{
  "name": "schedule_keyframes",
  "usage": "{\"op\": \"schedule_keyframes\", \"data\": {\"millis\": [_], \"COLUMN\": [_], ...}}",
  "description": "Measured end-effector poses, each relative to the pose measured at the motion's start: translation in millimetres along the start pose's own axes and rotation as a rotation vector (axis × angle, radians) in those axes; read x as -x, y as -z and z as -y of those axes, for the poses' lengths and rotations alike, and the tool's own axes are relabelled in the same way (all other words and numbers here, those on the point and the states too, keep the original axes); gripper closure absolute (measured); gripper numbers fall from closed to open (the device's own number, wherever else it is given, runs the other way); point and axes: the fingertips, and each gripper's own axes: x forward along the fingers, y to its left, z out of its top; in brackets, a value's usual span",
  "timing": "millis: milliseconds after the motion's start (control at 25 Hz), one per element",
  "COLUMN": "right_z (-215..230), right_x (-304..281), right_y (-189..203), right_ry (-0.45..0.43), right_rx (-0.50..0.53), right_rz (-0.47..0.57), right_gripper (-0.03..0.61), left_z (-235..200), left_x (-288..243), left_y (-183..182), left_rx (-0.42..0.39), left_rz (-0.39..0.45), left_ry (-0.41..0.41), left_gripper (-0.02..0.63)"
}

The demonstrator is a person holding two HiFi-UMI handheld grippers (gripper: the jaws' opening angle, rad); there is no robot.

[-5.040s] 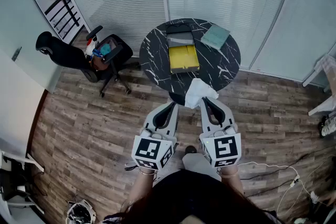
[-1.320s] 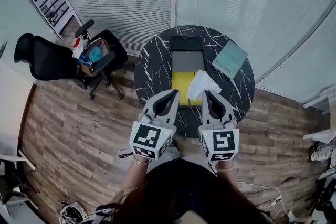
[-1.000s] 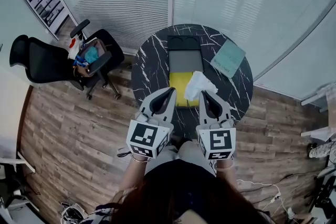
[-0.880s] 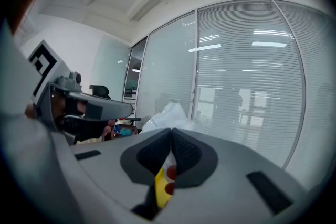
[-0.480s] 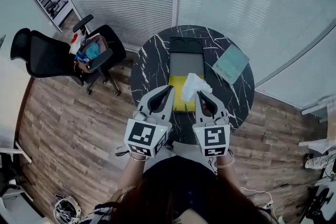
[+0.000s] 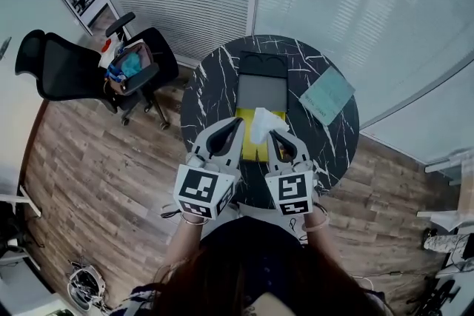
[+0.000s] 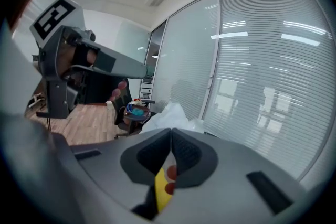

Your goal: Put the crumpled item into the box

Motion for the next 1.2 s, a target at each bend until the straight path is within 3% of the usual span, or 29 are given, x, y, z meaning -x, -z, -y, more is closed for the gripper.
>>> {"op": "schedule_keyframes", "data": {"millis": [400,1200], "right_z": [3,-10], "right_x": [-23,-73], "right_y": [31,104], "right_ry": [-0.065,-0.182], "right_rx": [0.078,0.101], "right_rz": [-0.082,-0.234], "right_gripper": [0.552,0.552], "left_z": [-4,-25], "left_x": [-15,-37], "left_y": [1,14], "left_rx": [-0.005,0.016], "left_rz": [-0.009,-0.039], "left_ry": [-0.036,-0.09], "left_gripper": [0.586,0.586]}}
